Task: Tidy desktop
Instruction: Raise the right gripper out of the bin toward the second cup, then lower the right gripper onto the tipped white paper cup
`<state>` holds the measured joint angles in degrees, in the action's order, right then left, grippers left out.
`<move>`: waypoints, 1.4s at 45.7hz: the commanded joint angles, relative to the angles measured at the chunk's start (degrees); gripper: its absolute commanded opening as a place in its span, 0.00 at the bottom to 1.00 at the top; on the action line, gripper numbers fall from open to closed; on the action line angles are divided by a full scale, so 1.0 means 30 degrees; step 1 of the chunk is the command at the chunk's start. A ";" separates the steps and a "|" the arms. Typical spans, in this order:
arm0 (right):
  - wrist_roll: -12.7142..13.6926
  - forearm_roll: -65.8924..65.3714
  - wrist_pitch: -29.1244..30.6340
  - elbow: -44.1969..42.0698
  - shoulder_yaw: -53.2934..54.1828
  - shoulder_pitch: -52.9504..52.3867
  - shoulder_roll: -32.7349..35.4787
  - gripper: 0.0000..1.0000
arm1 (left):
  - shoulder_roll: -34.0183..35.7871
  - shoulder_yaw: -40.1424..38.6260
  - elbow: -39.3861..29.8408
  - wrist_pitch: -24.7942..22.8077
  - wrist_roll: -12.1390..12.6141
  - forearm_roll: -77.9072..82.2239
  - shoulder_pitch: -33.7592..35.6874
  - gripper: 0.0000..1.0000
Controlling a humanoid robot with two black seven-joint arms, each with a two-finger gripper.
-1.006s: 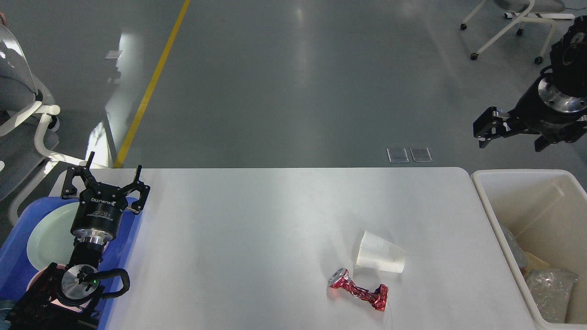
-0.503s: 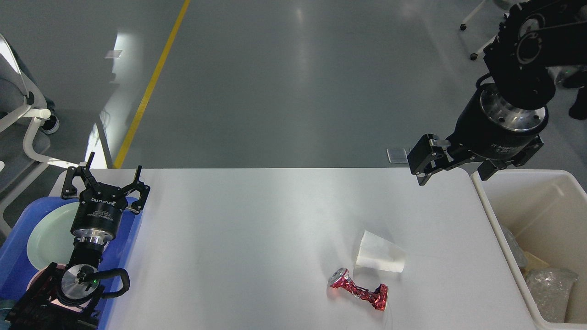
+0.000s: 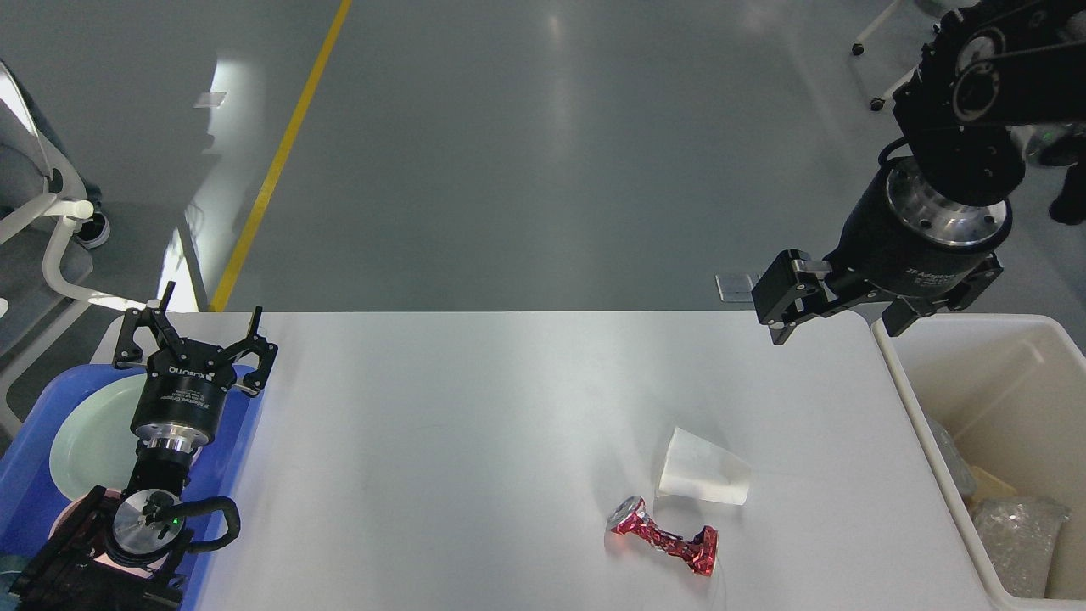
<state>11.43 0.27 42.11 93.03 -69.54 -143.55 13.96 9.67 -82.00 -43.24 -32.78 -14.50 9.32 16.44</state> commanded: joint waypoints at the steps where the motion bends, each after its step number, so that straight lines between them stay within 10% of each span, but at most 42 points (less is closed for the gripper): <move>1: -0.0002 0.0027 0.0057 -0.0013 0.0035 0.0067 -0.0054 1.00 | 0.0001 0.0000 0.0000 0.0000 -0.0001 0.0000 0.0000 0.97; 24: -0.0031 0.6612 -0.0908 -0.0540 0.0240 0.1590 -0.0434 0.98 | 0.0001 0.0000 0.0000 0.0000 -0.0001 0.0000 0.0000 0.97; 47: -0.0090 1.7279 -1.2039 -0.0423 0.0473 0.6949 -0.1547 0.98 | 0.0001 0.0000 0.0000 0.0000 -0.0001 0.0000 0.0000 0.97; 64: -0.0060 2.3462 -1.2717 -0.3525 0.2611 1.3832 -0.1577 0.98 | 0.0001 0.0000 0.0000 0.0000 -0.0001 0.0000 0.0000 0.97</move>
<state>11.17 66.63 3.82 86.38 -63.23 -108.98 9.05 9.67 -82.00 -43.24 -32.78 -14.50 9.32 16.43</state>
